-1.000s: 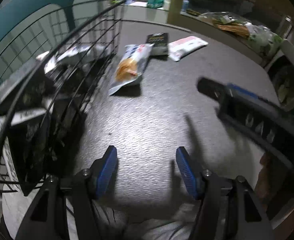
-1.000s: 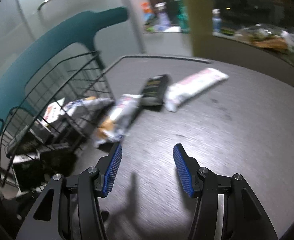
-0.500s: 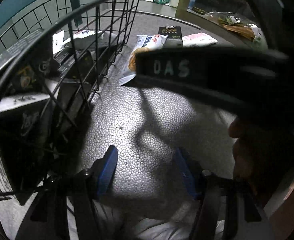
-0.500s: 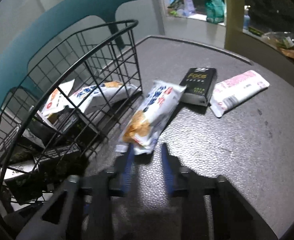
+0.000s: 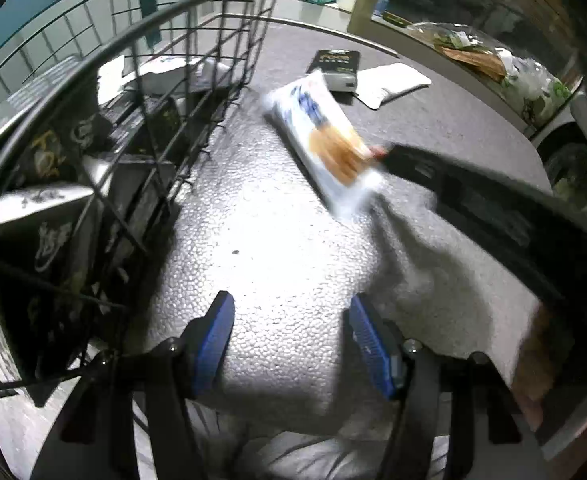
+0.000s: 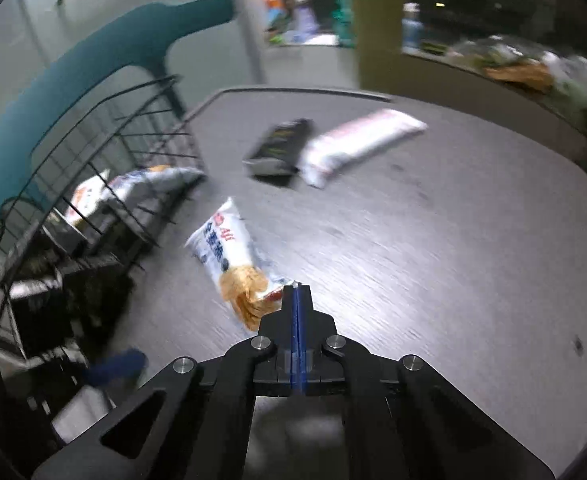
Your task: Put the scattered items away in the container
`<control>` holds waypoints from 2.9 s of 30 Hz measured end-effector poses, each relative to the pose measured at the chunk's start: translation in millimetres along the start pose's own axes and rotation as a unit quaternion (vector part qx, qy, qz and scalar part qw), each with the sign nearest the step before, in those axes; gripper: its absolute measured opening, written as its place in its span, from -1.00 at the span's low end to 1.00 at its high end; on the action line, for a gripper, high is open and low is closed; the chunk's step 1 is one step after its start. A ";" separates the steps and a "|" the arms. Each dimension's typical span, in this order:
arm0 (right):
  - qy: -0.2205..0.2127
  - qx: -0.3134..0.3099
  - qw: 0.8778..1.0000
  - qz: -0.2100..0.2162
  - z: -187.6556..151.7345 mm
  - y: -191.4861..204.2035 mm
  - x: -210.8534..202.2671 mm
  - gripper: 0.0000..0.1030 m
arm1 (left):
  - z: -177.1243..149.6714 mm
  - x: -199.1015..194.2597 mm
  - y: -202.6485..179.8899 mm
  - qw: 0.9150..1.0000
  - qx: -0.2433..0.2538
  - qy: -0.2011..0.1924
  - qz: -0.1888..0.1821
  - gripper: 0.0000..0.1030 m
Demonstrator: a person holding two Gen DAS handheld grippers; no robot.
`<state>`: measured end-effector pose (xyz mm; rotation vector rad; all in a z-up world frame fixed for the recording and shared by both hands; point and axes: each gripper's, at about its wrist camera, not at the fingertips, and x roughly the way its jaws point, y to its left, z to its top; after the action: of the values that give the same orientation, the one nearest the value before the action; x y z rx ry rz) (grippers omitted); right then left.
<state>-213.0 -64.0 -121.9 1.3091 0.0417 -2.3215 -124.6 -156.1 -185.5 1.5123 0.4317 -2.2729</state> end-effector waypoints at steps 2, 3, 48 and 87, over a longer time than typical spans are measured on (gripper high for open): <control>-0.004 0.015 1.000 -0.011 -13.5 -13.6 -13.9 -0.98 | 2.0 1.9 -2.8 1.000 0.013 0.003 -0.002 0.28; -0.005 0.020 1.000 -0.014 -18.2 -18.9 -18.5 -0.98 | 1.9 1.9 -4.8 1.000 0.018 0.004 -0.003 0.28; -0.006 0.085 0.996 -0.006 -20.1 -44.3 0.7 0.05 | 85.3 23.2 -31.3 0.999 0.041 -0.014 -0.031 0.29; -0.016 0.053 0.997 -0.058 -10.7 -50.9 14.9 -0.05 | 209.8 99.6 -48.8 0.997 0.000 -0.047 0.066 0.39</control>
<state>-231.9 -21.8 -150.0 1.3526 -0.0159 -2.4717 -352.6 -221.1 -196.8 1.3855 0.2951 -2.2288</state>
